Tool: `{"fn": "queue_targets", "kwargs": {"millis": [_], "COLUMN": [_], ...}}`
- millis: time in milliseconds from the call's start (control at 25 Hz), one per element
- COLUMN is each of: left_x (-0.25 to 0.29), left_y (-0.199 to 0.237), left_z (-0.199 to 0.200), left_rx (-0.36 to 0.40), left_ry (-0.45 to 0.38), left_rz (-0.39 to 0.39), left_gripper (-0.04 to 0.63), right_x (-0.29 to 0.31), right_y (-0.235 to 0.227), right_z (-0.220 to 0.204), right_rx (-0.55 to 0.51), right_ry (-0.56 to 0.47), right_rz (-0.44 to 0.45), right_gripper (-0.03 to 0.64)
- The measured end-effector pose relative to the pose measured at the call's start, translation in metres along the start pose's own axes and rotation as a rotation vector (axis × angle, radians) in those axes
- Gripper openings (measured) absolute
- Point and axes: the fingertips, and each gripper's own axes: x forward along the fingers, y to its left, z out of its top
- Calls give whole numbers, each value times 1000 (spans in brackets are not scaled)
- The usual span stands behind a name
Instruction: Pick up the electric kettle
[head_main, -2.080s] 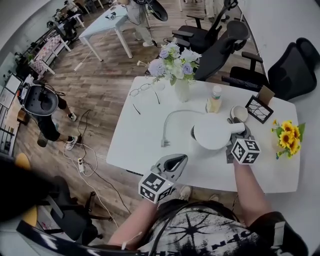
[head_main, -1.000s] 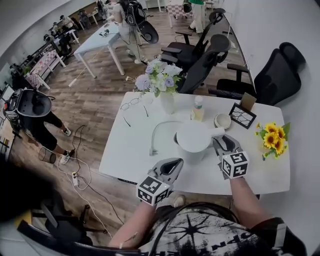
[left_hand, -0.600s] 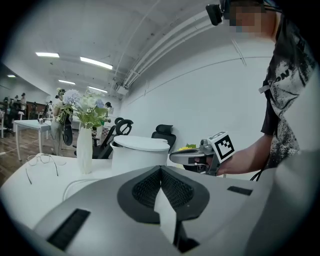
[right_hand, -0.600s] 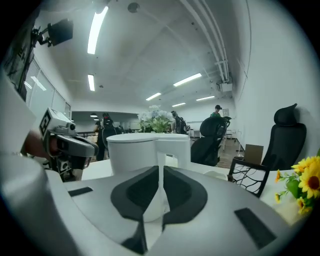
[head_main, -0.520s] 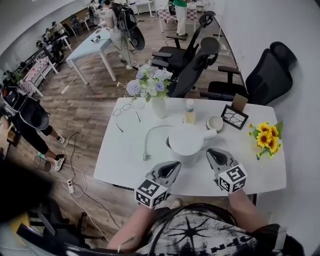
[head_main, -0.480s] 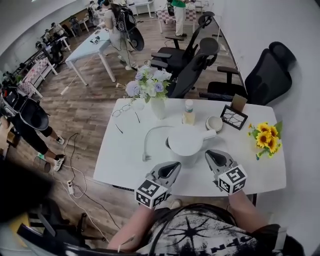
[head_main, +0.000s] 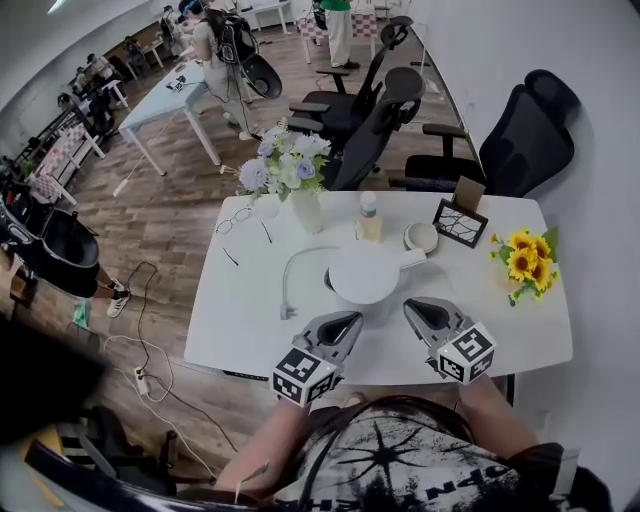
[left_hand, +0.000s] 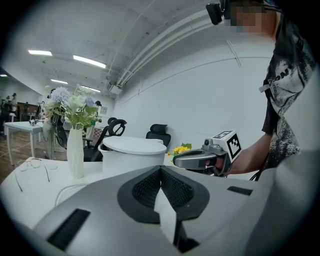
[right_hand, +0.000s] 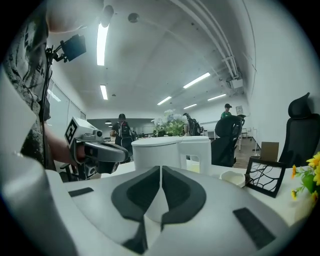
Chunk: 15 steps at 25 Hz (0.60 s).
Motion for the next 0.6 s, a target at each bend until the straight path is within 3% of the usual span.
{"fn": "queue_targets", "kwargs": {"millis": [600], "left_x": [-2], "left_y": [-9], "left_z": [1], "left_rx": [6], "left_ry": [-5], "left_rz": [-12], "left_gripper": [9], "right_x": [-11], "right_y": [9], "right_z": [4], "right_rx": [23], "right_ry": [-22], "right_rz": [31], "right_gripper": [28]}}
